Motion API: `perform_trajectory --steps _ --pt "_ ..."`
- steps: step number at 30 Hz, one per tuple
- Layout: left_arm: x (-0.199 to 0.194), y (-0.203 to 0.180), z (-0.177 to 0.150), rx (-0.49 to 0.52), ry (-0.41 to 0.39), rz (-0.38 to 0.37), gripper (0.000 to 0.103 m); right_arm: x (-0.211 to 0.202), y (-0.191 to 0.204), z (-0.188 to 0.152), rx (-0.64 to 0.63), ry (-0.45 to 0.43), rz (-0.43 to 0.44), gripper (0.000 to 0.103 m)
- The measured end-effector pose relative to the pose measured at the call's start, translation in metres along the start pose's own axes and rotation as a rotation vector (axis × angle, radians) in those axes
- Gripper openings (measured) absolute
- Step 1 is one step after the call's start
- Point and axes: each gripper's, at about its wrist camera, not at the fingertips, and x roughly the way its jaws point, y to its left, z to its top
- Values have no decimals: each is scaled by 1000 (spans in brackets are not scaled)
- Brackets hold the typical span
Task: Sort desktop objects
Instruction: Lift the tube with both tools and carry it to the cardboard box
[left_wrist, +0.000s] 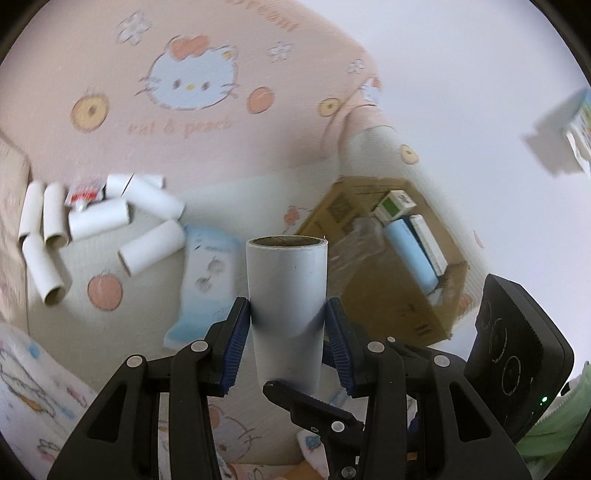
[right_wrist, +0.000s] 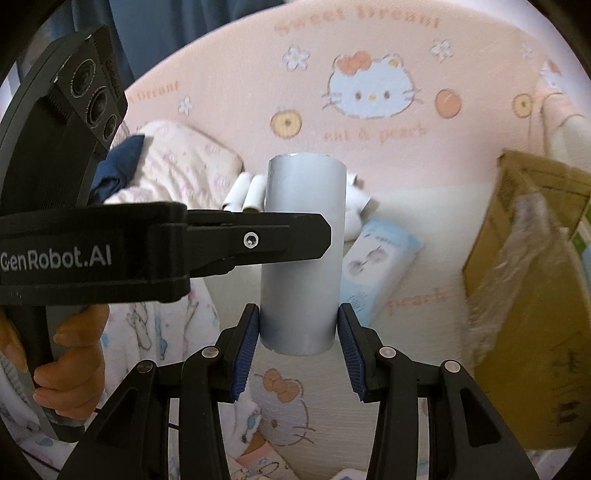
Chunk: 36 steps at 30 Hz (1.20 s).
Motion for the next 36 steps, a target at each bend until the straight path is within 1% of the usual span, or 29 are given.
perform_trajectory --steps 7,9,12,17,21,26,30,32,34,36 --pt "1 -41 8 77 -6 -13 46 -36 -18 3 69 -100 -1 41" --pt "1 -54 10 108 -14 -16 46 -46 -21 4 77 -112 -14 41" --pt "6 -68 12 135 -4 -24 46 -59 -25 2 82 -137 -37 41" --pt "18 -97 18 173 30 -65 46 -79 -40 -3 121 -166 -84 41" --pt "31 -124 25 230 41 -78 46 -98 -60 -6 164 -195 -108 41" --pt "46 -152 40 270 46 -88 46 -114 -87 1 228 -217 -126 41" --pt "62 -165 56 280 62 -114 46 -125 -107 9 250 -233 -156 41" --pt "75 -169 65 250 97 -131 46 -126 -119 12 266 -233 -171 41" --pt "91 -172 76 200 143 -160 46 -128 -130 14 289 -227 -190 41" --pt "102 -178 83 189 164 -188 46 -132 -139 15 291 -227 -223 41"
